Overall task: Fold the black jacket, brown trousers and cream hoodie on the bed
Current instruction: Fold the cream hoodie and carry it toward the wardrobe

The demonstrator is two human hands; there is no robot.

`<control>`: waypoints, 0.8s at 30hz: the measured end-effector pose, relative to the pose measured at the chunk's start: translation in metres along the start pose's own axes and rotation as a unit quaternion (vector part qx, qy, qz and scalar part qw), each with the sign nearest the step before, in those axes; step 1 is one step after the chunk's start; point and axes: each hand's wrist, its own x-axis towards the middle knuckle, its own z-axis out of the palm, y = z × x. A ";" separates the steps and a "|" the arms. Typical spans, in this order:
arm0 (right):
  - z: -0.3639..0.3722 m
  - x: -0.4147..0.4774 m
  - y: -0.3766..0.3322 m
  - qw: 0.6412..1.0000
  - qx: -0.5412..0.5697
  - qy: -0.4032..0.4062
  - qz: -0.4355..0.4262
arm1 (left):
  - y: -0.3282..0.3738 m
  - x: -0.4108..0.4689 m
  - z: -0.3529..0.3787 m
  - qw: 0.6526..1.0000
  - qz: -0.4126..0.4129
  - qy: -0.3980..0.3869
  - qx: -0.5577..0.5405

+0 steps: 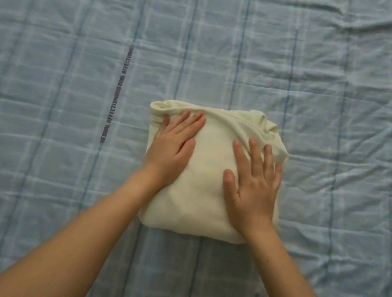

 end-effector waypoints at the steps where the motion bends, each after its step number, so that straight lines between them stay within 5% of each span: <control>1: 0.002 0.000 0.001 1.000 -0.008 -0.010 0.006 | 0.001 0.001 0.001 1.000 -0.005 -0.001 -0.014; 9: -0.021 -0.001 0.039 0.996 0.084 0.012 0.016 | 0.009 -0.028 -0.027 0.999 0.007 0.042 -0.032; 12: -0.028 -0.019 0.057 0.972 0.209 -0.038 0.095 | 0.002 -0.073 -0.024 0.990 -0.105 0.079 -0.044; 15: -0.026 -0.035 0.062 0.949 0.292 -0.067 0.101 | 0.001 -0.097 -0.015 0.958 -0.214 0.061 -0.181; 24: -0.026 -0.036 0.049 0.932 0.327 -0.090 0.132 | -0.004 -0.093 -0.028 0.945 -0.183 -0.003 -0.270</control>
